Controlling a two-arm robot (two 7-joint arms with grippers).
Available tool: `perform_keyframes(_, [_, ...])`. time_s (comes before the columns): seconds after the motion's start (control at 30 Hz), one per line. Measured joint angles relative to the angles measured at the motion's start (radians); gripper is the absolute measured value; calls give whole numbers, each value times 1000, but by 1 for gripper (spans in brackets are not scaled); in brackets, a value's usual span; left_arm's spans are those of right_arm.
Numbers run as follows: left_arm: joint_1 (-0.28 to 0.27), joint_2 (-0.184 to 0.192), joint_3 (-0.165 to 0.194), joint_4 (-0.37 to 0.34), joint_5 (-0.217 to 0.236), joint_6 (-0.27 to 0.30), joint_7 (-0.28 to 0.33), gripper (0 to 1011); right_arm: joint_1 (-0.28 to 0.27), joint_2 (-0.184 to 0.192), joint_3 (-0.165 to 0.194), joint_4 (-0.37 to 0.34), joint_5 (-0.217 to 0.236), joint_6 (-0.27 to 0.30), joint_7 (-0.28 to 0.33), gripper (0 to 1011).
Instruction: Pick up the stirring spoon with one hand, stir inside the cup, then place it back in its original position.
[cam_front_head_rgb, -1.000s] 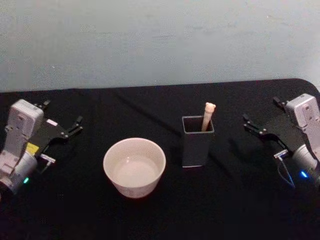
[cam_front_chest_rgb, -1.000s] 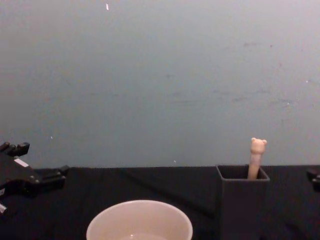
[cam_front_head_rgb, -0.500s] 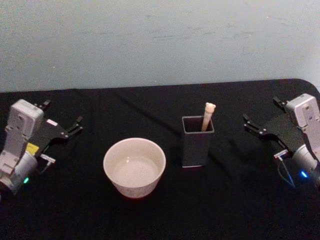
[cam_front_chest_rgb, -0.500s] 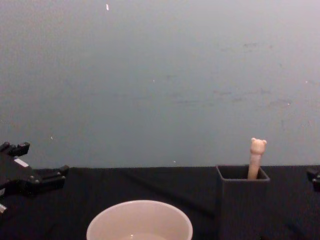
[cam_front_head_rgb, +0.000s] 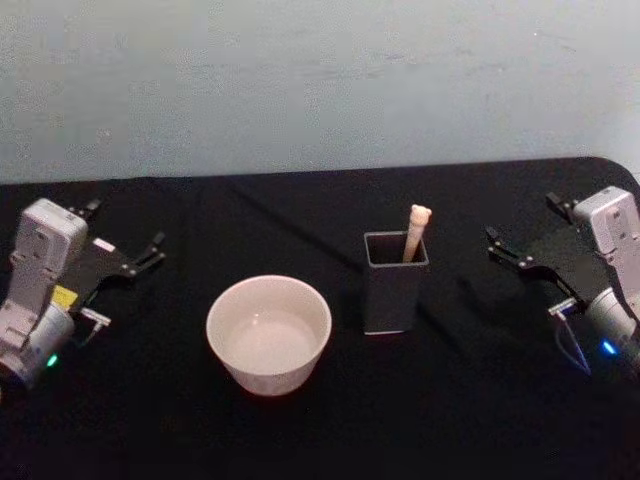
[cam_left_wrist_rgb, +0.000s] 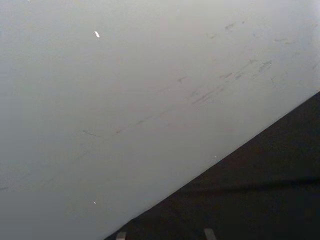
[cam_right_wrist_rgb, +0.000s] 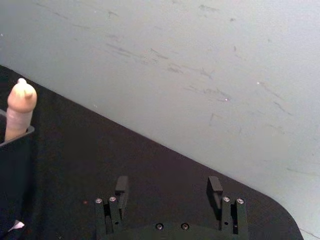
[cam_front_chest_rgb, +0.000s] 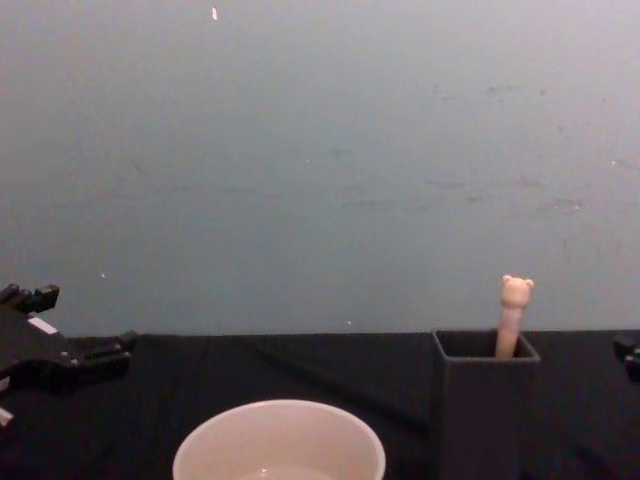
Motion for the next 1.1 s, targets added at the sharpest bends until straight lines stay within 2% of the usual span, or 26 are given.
perform_keyframes(0.1, [0, 0, 0, 0, 0, 0, 0, 1001, -1, 0, 10, 1, 2, -6, 21, 1003])
perform_keyframes(0.2, [0, 0, 0, 0, 0, 0, 0, 1001, -12, 8, 24, -11, 21, -5, 50, 1003])
perform_keyframes(0.33, [0, 0, 0, 0, 0, 0, 0, 1001, -39, 28, 49, -46, 68, 10, 97, 1003])
perform_keyframes(0.37, [0, 0, 0, 0, 0, 0, 0, 1001, -57, 41, 63, -68, 94, 22, 122, 1003])
perform_keyframes(0.53, [0, 0, 0, 0, 0, 0, 0, 1001, -118, 88, 98, -139, 167, 58, 203, 1003])
perform_keyframes(0.6, [0, 0, 0, 0, 0, 0, 0, 1001, -126, 94, 102, -147, 175, 61, 214, 1003])
perform_keyframes(0.63, [0, 0, 0, 0, 0, 0, 0, 1002, -142, 107, 109, -168, 190, 63, 239, 1003])
perform_keyframes(0.87, [0, 0, 0, 0, 0, 0, 0, 1001, -207, 151, 144, -245, 252, 51, 346, 1003])
perform_keyframes(1.1, [0, 0, 0, 0, 0, 0, 0, 1001, -234, 162, 161, -277, 293, 27, 429, 1003])
